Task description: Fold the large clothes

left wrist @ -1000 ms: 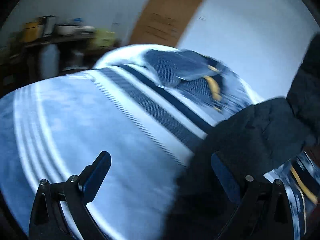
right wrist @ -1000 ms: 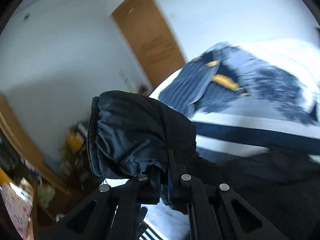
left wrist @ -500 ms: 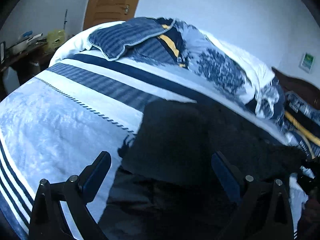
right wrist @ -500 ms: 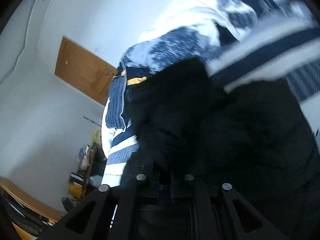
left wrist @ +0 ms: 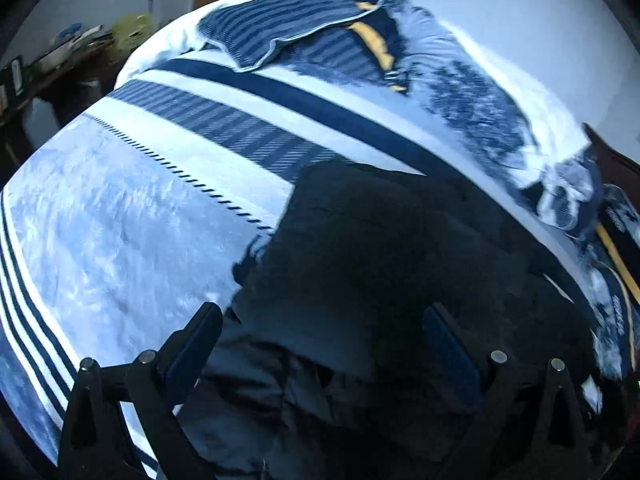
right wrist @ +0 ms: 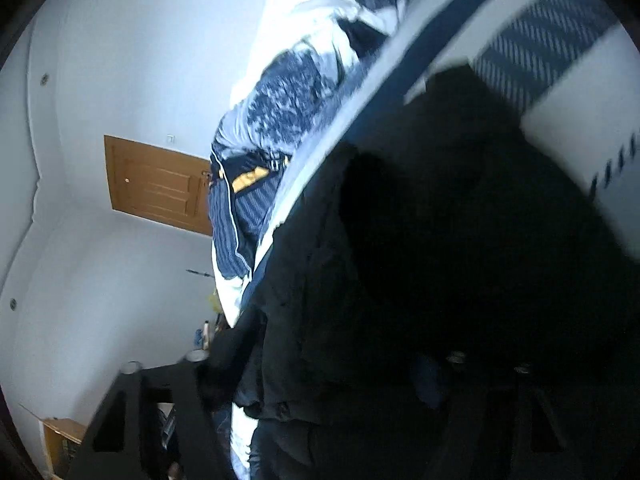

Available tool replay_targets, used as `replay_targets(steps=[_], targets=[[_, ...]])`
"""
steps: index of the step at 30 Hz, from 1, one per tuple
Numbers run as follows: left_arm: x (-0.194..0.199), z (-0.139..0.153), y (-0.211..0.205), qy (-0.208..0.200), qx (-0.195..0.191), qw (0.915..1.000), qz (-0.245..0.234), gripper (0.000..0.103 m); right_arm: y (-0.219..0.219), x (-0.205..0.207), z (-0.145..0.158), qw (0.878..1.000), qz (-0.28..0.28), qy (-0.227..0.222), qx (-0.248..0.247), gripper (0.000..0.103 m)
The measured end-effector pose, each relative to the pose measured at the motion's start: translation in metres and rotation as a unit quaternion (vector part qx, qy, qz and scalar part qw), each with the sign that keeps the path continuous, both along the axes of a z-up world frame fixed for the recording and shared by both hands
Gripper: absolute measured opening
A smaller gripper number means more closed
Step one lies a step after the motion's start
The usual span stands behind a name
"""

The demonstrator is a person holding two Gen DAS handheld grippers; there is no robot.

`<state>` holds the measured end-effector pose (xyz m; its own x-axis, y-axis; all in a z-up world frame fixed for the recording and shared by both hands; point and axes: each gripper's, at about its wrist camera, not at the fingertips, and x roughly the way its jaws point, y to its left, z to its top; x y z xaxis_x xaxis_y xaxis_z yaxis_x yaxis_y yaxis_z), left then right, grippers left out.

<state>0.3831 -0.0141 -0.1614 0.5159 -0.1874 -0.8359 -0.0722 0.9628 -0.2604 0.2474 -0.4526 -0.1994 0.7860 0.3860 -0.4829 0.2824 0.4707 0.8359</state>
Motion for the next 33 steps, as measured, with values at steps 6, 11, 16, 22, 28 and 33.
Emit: replay_targets(steps=[6,11,16,22,28,33], targets=[[0.034,-0.021,-0.02,0.047,0.042,0.9976,-0.029,0.032,-0.017,-0.006,0.01,0.999,-0.006,0.025,-0.027,0.013],[0.054,-0.033,-0.043,0.019,0.151,0.9872,-0.047,0.031,-0.02,-0.001,0.028,0.985,-0.026,0.055,-0.159,0.012],[0.026,0.012,-0.029,-0.014,0.113,0.993,-0.032,0.063,-0.023,0.003,0.004,0.995,0.005,0.079,-0.067,0.019],[-0.046,0.029,-0.042,-0.028,0.081,0.9941,-0.067,0.091,-0.015,-0.049,0.036,1.0,-0.011,0.006,-0.025,0.082],[-0.072,-0.021,-0.048,0.054,0.009,0.9964,-0.065,0.088,0.025,-0.125,0.099,0.999,0.023,-0.024,-0.033,0.081],[-0.041,-0.048,-0.039,0.099,-0.047,0.9938,-0.013,0.063,0.019,-0.134,0.075,0.999,0.019,0.046,-0.021,0.081]])
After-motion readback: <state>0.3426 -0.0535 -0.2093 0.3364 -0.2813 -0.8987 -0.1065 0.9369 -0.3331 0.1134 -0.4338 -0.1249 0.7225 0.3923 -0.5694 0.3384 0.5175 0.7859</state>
